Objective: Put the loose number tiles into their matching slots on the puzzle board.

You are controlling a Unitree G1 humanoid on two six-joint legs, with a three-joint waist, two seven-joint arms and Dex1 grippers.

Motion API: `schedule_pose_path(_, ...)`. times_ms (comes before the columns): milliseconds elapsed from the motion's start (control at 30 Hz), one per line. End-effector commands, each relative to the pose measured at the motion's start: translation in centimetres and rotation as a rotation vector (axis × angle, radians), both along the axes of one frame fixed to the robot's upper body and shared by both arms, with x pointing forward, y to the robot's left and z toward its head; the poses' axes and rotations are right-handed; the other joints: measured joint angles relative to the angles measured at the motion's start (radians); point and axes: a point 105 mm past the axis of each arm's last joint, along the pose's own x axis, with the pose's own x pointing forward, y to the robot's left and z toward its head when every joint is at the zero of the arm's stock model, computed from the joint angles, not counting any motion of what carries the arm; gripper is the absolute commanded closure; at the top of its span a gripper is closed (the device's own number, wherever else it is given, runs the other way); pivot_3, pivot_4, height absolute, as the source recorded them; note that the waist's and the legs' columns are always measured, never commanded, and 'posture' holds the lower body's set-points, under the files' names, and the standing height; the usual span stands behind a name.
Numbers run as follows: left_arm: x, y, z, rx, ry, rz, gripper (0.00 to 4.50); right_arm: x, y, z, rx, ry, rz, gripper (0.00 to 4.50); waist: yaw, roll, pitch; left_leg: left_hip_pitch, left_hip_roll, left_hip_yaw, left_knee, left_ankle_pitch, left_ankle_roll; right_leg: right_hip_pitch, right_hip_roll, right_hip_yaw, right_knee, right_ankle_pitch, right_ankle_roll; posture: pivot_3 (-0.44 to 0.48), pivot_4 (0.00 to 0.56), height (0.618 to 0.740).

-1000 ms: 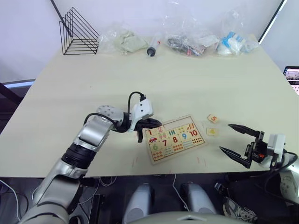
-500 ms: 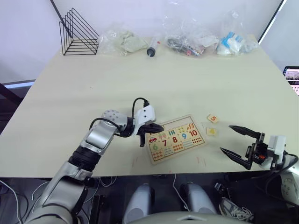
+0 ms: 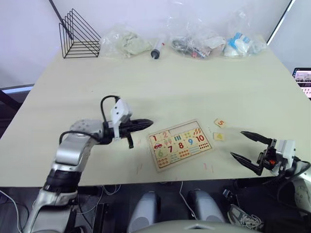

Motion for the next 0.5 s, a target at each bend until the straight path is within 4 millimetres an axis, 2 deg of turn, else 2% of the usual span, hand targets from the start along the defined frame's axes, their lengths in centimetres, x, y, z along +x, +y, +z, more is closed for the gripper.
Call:
schedule_pose_path(33, -0.8, 2.7, 0.8, 0.028, -0.078, 0.096, 4.46, 0.8, -1.4, 0.8, 0.001, 0.002, -0.042, 0.00, -0.001, 0.000, 0.000, 0.000, 0.000, 0.000, 0.000, 0.000, 0.000, 0.000, 0.000, 0.001, 0.000, 0.000, 0.000, 0.000, 0.150, 0.740)
schedule_pose_path(67, -1.0, 3.6, 0.5, 0.045, -0.078, 0.128, 4.46, 0.9, -1.7, 0.8, 0.001, 0.009, -0.047, 0.00, 0.001, 0.000, 0.000, 0.000, 0.001, 0.000, 0.000, 0.000, 0.000, 0.000, 0.000, 0.001, 0.000, 0.000, 0.000, 0.000, 0.150, 0.740)
schedule_pose_path(200, -2.0, 5.4, 0.2, 0.031, -0.090, 0.220, 3.33, 1.2, -2.5, 0.8, 0.003, 0.019, -0.062, 0.00, 0.008, 0.000, 0.000, 0.000, 0.001, 0.000, 0.000, 0.000, 0.000, 0.000, -0.001, -0.001, -0.001, 0.000, 0.000, 0.000, 0.150, 0.740)
schedule_pose_path(233, -2.4, 5.8, 0.1, 0.019, -0.086, 0.241, 2.88, 1.3, -2.7, 0.7, -0.001, 0.024, -0.066, 0.00, 0.007, 0.000, 0.000, -0.001, 0.001, 0.000, 0.000, 0.000, 0.000, 0.000, -0.001, -0.001, -0.001, 0.000, 0.000, 0.000, 0.150, 0.740)
schedule_pose_path(267, -2.8, 6.3, -0.1, 0.022, -0.086, 0.260, 2.16, 1.4, -2.9, 0.5, 0.004, 0.047, -0.073, 0.00, 0.007, 0.000, 0.000, -0.001, 0.001, 0.000, 0.000, 0.000, 0.000, 0.000, -0.002, -0.001, -0.001, 0.000, 0.000, 0.000, 0.150, 0.740)
schedule_pose_path(300, -3.1, 6.7, -0.4, 0.031, -0.088, 0.273, 1.82, 1.5, -3.2, 0.3, 0.000, 0.058, -0.093, 0.00, 0.006, 0.000, 0.000, -0.001, 0.001, 0.000, 0.000, 0.000, 0.000, 0.000, -0.002, -0.001, -0.001, 0.000, 0.000, 0.000, 0.150, 0.740)
schedule_pose_path(400, -4.1, 7.6, -0.7, 0.013, -0.083, 0.303, 0.30, 1.6, -3.8, 0.3, -0.009, 0.065, -0.114, 0.00, 0.003, 0.000, 0.000, 0.000, 0.001, 0.001, 0.000, 0.000, 0.000, 0.000, -0.002, 0.000, -0.001, 0.000, 0.000, 0.000, 0.150, 0.740)
schedule_pose_path(433, -4.5, 8.0, -0.8, 0.009, -0.079, 0.307, 0.02, 1.5, -4.0, 0.3, -0.009, 0.065, -0.116, 0.00, 0.003, 0.000, 0.000, 0.000, 0.001, 0.001, -0.001, 0.000, 0.000, 0.000, -0.002, 0.000, -0.001, 0.000, 0.000, 0.000, 0.150, 0.740)
schedule_pose_path(500, -5.5, 9.1, -1.3, 0.012, -0.064, 0.322, 0.02, 1.3, -4.4, 0.4, -0.003, 0.071, -0.131, 0.00, 0.003, 0.000, 0.000, 0.000, 0.001, 0.002, -0.001, 0.000, 0.000, 0.000, -0.002, 0.000, -0.001, 0.000, 0.000, 0.000, 0.150, 0.740)
